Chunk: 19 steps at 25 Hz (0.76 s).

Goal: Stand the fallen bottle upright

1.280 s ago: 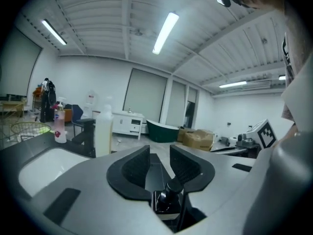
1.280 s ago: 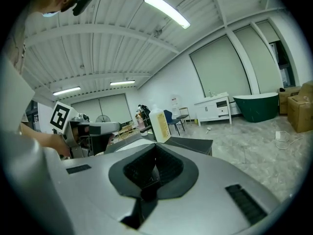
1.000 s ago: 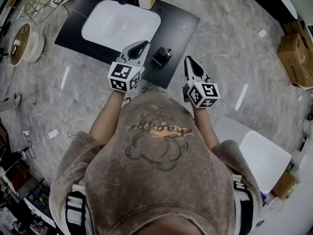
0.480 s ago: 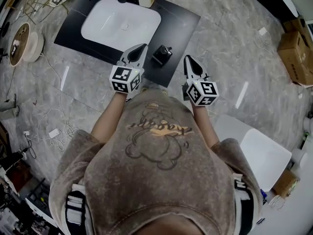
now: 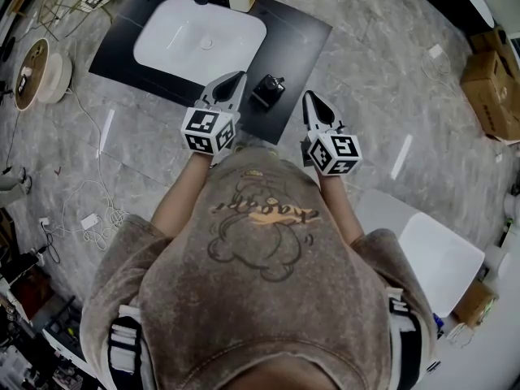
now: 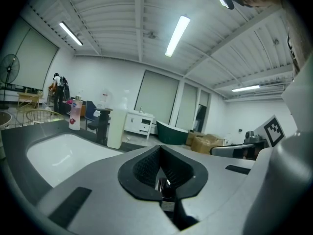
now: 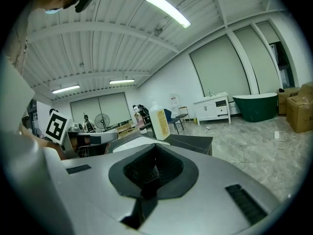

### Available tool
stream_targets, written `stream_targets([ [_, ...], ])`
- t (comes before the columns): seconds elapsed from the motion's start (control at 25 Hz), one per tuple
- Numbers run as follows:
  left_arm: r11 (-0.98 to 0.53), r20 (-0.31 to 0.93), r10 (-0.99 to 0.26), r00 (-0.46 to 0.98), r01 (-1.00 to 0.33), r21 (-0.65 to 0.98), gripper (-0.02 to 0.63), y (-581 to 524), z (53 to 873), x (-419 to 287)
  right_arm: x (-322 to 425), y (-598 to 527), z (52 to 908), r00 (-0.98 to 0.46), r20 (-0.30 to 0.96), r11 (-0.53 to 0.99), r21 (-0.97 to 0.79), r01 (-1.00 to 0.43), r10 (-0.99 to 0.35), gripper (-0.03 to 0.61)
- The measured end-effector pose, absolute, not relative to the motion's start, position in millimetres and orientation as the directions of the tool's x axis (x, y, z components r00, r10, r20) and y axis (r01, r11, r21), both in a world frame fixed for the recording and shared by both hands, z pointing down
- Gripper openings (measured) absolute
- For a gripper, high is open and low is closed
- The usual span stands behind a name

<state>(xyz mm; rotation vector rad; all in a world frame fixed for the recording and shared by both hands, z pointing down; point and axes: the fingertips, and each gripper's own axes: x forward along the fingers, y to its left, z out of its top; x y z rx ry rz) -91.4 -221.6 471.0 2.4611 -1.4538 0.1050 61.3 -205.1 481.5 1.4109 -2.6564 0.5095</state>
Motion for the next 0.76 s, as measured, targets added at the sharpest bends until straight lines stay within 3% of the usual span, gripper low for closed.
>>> stream_targets([
  [0.76,-0.45,0.219,-0.842,0.494,-0.865,0.221,0.018,-221.1,468.3,-89.4,58.9,-204.1,477.3,-0.582,0.234,0.528,-0.256,-0.81,-0.779,-0.005],
])
